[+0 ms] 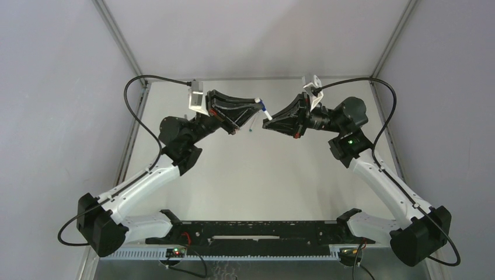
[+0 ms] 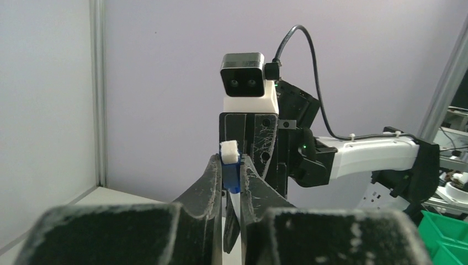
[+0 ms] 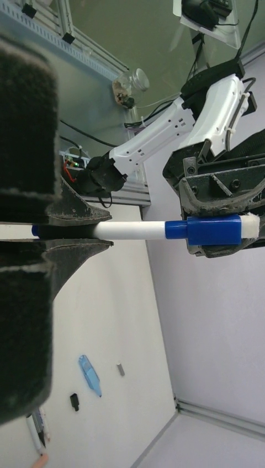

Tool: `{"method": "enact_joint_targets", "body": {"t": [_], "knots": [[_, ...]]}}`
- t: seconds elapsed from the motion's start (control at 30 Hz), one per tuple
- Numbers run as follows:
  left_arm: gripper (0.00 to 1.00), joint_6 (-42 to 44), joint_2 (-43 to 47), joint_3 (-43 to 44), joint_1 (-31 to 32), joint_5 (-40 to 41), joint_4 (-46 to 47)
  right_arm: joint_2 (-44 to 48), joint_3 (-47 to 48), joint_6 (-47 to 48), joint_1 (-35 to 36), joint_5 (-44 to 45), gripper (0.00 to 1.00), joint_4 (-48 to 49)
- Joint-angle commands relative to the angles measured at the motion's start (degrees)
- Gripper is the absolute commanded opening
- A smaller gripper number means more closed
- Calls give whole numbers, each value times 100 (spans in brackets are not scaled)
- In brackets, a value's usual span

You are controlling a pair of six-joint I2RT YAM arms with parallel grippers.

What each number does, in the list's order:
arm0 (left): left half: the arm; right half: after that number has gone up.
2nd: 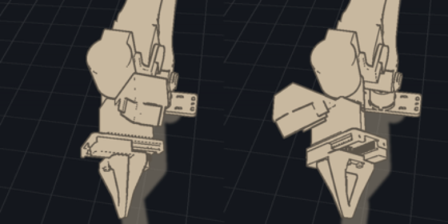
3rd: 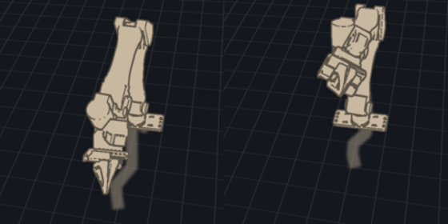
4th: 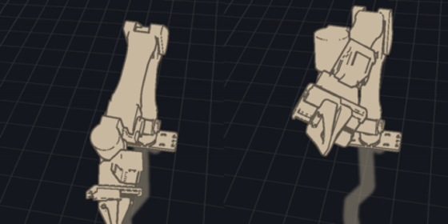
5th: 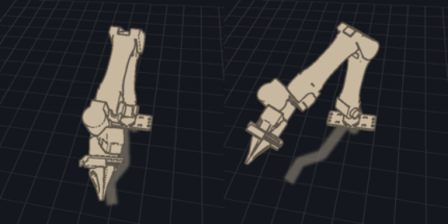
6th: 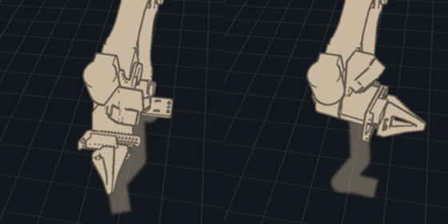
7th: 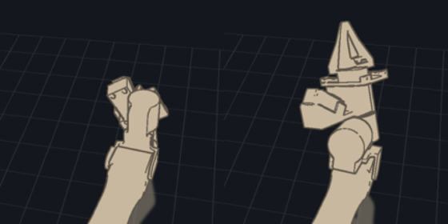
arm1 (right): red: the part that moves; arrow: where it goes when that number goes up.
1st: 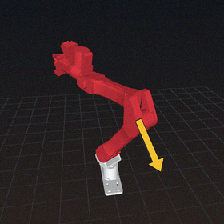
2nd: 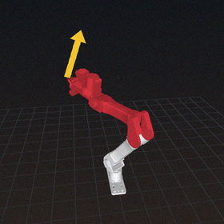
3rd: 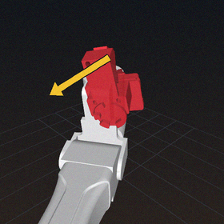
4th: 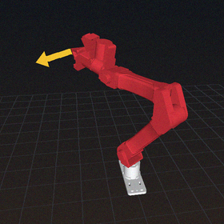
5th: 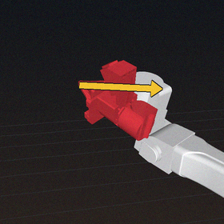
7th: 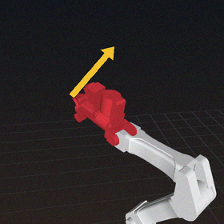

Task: Insert the pens into the pen caps
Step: Press the pen cap onto the pen.

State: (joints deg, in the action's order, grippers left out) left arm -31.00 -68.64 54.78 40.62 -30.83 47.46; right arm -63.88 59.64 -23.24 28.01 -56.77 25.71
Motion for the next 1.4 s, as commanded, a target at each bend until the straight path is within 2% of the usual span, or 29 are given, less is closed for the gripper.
{"method": "enact_joint_targets", "body": {"t": [0.0,0.13,0.2,0.3,0.43,0.53,0.83,1.07,1.37], "knots": [[0,573,-1063,-903,365,-1674,-4077,150,1095,-464,188,968,0,2060],[0,792,-982,-979,415,-1378,-4236,112,1180,-129,183,1513,0,1724],[0,775,-1024,-1015,448,-1448,-4199,58,1199,-288,104,1660,0,1754],[0,589,-1227,-1057,485,-1743,-3934,-30,1224,-627,128,1385,0,2242],[0,523,-1363,-1073,499,-2003,-3795,-39,1234,-316,227,1084,0,2395],[0,560,-1432,-1091,494,-2099,-3879,-101,1329,-462,120,982,0,2492],[0,405,-1082,-1026,352,-1622,-3847,50,1130,222,54,1030,0,1643],[14,157,-380,-775,107,-1134,-3733,210,809,289,47,863,0,1254],[48,-148,105,-656,25,-739,-3525,347,504,182,36,739,0,1151]]}}
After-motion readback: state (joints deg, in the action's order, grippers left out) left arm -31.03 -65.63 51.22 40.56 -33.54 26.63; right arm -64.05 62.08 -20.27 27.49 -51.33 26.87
